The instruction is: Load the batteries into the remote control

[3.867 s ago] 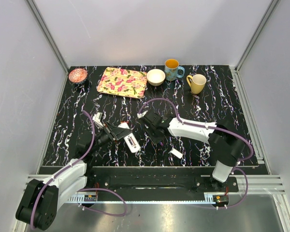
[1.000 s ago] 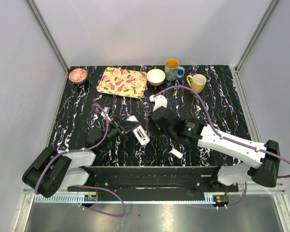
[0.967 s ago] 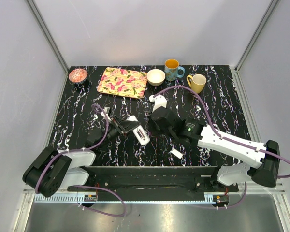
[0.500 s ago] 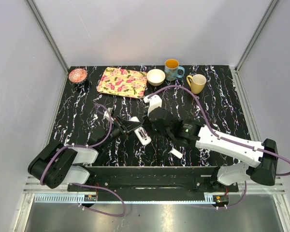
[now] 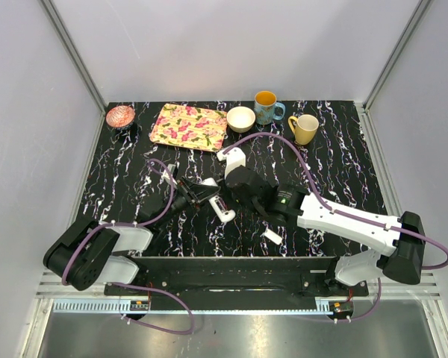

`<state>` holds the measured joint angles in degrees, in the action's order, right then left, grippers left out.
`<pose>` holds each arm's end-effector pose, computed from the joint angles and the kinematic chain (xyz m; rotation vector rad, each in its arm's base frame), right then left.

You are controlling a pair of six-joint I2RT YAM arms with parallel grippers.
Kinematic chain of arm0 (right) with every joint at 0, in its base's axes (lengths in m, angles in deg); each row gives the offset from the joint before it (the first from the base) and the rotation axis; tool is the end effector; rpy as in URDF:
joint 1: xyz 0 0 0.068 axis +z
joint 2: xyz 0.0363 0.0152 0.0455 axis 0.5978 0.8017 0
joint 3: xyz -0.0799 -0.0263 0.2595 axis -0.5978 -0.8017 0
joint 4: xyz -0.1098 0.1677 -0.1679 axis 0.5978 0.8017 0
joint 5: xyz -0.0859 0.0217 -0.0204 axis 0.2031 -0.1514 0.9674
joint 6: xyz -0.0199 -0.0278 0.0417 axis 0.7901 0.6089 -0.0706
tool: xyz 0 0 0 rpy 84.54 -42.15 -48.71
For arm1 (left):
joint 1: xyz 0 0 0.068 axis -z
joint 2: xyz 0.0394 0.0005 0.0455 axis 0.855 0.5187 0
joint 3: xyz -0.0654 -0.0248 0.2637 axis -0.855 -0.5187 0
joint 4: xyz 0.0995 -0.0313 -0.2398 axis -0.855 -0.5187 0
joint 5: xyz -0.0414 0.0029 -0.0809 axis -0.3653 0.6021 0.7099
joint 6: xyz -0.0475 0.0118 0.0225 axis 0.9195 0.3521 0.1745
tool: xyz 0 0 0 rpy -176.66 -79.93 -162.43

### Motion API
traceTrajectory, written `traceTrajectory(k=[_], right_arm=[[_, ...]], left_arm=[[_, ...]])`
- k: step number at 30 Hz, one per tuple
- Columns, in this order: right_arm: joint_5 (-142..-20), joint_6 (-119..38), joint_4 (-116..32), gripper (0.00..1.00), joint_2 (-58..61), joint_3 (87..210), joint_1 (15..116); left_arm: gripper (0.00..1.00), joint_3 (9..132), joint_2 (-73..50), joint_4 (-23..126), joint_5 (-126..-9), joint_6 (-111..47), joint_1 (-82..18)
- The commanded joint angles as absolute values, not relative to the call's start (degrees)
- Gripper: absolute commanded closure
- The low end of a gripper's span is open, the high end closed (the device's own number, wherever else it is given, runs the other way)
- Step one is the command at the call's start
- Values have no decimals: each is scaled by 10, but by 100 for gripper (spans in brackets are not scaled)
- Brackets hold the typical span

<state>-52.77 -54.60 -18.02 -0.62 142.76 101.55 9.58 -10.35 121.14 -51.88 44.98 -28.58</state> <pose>0.1434 0.2749 0.3361 -0.5990 2.0631 0.4948 0.1843 -0.1237 0.1829 -0.5019 1.7601 -1.8882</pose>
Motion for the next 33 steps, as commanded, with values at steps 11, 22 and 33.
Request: traceTrajectory(k=[11, 22, 33], right_arm=[[-537, -539, -186, 100, 3, 1418, 1020], [-554, -542, -108, 100, 9, 1432, 1021], [-585, -576, -93, 100, 10, 1415, 1022]], left_arm=[[100, 130, -125, 1318, -516, 452, -283], [100, 141, -159, 1271, -515, 424, -283], [100, 158, -174, 1242, -514, 412, -283]])
